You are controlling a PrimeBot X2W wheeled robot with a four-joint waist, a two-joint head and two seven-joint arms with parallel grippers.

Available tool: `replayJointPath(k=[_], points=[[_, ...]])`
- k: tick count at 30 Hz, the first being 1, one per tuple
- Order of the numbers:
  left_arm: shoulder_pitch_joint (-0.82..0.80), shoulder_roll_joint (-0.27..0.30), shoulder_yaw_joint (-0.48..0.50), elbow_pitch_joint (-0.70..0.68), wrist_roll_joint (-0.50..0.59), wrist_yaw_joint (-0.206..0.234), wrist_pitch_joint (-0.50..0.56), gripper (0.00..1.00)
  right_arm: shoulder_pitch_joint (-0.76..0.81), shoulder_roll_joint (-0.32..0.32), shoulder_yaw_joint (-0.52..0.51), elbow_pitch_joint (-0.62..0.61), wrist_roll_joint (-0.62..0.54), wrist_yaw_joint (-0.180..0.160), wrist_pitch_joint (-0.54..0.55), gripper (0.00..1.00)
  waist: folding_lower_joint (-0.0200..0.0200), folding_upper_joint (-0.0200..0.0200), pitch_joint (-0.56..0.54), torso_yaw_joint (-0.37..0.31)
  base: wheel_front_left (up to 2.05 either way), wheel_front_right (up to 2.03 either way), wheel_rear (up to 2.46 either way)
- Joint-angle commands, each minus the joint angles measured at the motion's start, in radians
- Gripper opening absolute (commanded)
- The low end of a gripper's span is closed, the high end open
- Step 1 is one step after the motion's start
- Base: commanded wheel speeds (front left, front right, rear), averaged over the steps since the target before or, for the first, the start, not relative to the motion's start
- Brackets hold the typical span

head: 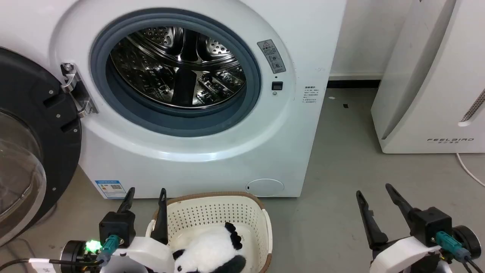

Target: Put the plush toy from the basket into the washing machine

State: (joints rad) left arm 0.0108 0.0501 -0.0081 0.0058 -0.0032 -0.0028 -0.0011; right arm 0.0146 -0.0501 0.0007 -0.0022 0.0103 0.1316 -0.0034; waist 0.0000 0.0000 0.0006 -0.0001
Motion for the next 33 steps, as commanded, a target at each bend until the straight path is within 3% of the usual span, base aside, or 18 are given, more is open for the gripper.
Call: replayJointPath(k=[1, 33], points=[[0.001, 0.000, -0.002, 0.003, -0.006, 0.002, -0.010, 1.00, 0.003, 0.000, -0.003, 0.000, 0.009, 0.000, -0.009, 1.00, 0.0000, 0.0000, 0.001, 0.000, 0.00, 0.00, 0.00], [-0.034, 0.000, -0.052, 0.137, -0.068, 0.010, -0.077, 1.00, 0.002, 0.000, -0.014, -0.021, 0.037, 0.000, -0.076, 1.00, 0.0000, 0.0000, 0.061, -0.014, 0.00, 0.00, 0.00]])
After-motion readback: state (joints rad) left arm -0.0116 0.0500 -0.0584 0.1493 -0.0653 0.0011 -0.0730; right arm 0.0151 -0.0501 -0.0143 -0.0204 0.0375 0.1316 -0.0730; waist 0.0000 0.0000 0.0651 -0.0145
